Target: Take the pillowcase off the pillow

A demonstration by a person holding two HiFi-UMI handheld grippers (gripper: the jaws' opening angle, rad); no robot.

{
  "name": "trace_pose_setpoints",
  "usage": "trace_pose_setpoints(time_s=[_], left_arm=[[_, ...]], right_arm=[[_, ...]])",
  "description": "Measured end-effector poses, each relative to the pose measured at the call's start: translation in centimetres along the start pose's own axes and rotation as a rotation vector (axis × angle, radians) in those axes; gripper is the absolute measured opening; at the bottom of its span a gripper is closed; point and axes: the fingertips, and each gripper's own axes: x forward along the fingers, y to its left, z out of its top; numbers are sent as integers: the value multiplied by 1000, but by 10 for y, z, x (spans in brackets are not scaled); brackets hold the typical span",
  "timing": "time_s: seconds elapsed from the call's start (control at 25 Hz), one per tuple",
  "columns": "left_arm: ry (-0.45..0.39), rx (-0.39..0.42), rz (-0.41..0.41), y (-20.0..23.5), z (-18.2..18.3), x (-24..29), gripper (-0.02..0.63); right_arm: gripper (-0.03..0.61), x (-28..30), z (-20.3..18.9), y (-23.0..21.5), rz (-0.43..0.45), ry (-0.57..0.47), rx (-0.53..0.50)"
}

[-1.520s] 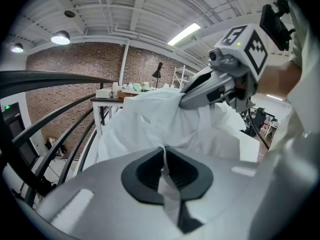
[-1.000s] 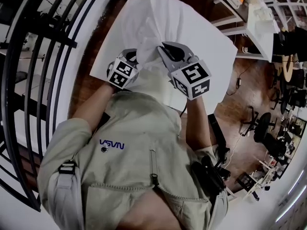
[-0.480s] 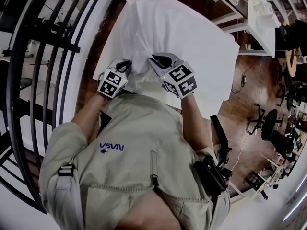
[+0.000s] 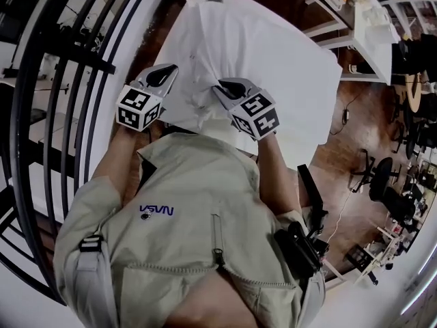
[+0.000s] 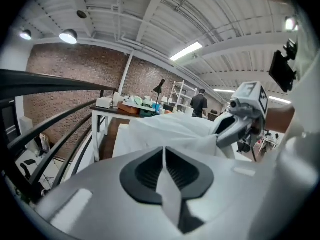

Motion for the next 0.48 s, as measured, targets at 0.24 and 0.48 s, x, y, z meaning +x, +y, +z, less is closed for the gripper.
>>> trace_pose_setpoints(time_s=[0.24,0.48], left_arm=[[102,37,-58,3,8,65,96],[159,-127,-46,-2,3,96,146]], right_arm=[[52,4,-1,1,-27,-18,-4],[138,-7,6,3,30,-84,-28]])
